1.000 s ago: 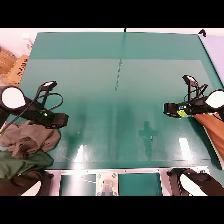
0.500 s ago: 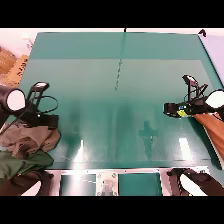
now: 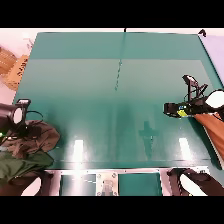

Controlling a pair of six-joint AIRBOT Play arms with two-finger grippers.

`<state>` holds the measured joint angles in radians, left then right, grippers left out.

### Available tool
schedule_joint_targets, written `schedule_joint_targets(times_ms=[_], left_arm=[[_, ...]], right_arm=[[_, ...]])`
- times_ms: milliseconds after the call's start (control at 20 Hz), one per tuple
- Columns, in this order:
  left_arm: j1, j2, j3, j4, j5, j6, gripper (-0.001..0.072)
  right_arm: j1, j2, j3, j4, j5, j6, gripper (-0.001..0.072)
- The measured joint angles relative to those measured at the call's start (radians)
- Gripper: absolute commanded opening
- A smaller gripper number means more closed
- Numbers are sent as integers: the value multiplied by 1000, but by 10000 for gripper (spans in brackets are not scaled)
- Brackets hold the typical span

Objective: Fold the shirts.

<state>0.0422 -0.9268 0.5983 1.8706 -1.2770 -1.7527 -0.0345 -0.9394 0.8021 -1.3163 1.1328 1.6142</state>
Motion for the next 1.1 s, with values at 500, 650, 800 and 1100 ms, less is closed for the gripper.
schedule_joint_targets(times_ms=[500,650,800,1100], left_arm=[[-39,-24,294,-280,42,248,27],[-196,-24,484,-356,19,270,27],[-387,-31,602,-458,120,269,27],[-640,-161,663,-676,357,296,512]], right_arm=[[0,0,0,0,0,0,17],[0,0,0,0,-7,0,17],[0,0,0,0,-35,0,17],[0,0,0,13,-54,0,19]])
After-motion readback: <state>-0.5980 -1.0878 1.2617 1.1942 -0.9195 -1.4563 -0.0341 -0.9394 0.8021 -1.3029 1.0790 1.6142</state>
